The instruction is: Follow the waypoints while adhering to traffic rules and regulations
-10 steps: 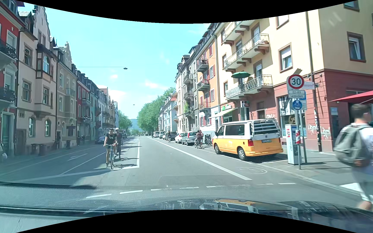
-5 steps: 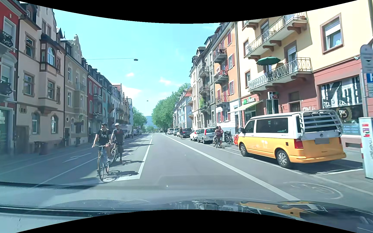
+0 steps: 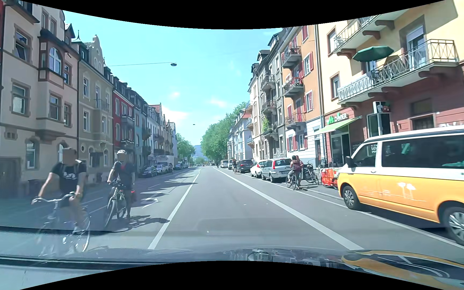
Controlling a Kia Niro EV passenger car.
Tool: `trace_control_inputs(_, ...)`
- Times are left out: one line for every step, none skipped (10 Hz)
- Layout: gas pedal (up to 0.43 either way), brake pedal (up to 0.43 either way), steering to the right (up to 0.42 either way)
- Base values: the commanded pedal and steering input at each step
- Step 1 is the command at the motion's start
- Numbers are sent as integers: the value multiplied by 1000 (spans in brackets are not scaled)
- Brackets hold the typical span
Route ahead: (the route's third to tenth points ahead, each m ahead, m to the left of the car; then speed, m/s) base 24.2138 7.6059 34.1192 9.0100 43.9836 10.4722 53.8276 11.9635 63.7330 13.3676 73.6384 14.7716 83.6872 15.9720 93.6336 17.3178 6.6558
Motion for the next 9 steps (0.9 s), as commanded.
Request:
trace_control_inputs(339,0,-79)
trace_control_inputs(339,0,-71)
trace_control_inputs(331,0,-52)
trace_control_inputs(311,0,-38)
trace_control_inputs(299,0,-36)
trace_control_inputs(299,0,-36)
trace_control_inputs(299,0,-36)
trace_control_inputs(268,0,-37)
trace_control_inputs(260,0,-36)
